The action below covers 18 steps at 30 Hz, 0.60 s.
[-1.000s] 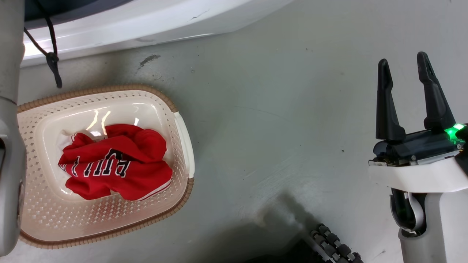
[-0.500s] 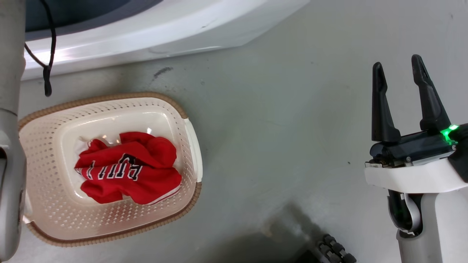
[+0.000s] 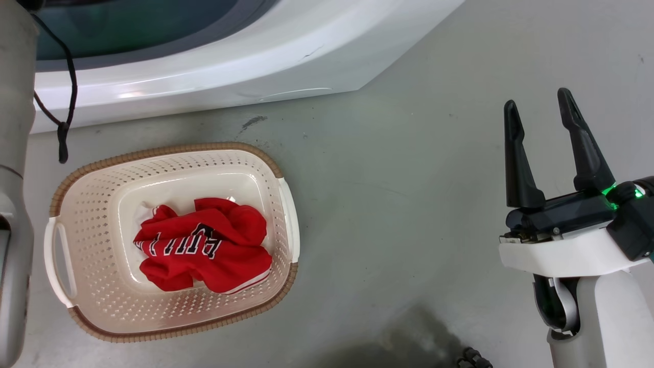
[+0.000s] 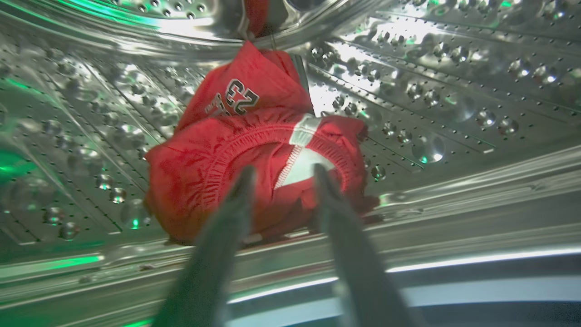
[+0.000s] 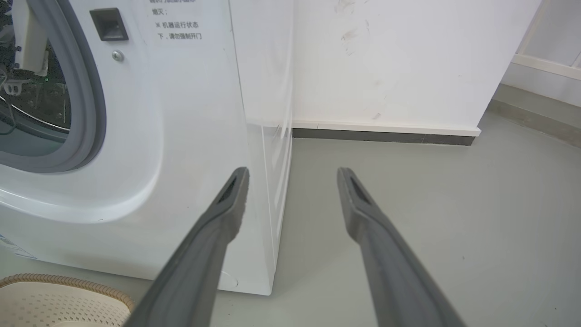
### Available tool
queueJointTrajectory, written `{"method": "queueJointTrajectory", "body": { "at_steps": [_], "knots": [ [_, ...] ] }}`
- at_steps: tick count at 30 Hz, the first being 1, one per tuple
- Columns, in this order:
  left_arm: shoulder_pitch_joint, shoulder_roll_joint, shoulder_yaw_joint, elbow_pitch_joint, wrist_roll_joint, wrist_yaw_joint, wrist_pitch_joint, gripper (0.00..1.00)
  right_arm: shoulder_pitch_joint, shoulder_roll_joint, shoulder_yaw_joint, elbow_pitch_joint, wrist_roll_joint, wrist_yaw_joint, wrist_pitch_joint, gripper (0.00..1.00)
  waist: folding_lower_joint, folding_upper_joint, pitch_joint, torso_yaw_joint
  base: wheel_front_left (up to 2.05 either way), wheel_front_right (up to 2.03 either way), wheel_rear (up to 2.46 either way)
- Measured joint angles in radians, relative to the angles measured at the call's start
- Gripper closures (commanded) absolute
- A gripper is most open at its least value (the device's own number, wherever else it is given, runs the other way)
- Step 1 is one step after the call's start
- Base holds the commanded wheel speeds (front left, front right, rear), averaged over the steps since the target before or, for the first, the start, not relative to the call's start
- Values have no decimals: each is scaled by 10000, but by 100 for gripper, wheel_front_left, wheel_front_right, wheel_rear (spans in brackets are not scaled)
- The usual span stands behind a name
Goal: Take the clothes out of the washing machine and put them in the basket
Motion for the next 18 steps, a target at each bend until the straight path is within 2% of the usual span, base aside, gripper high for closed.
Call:
{"method": "queueJointTrajectory", "body": {
  "at_steps": [7,18],
  "knots": [
    [-642,128,-424,161,-326,-33,686,0,33,-4,48,-33,128,0,0,0,0,0,289,-196,0,0,0],
    [-1780,422,-1515,-56,-1081,-40,2345,0,-33,-4,56,-105,491,0,0,0,0,0,1131,-726,0,0,0]
  ]
}}
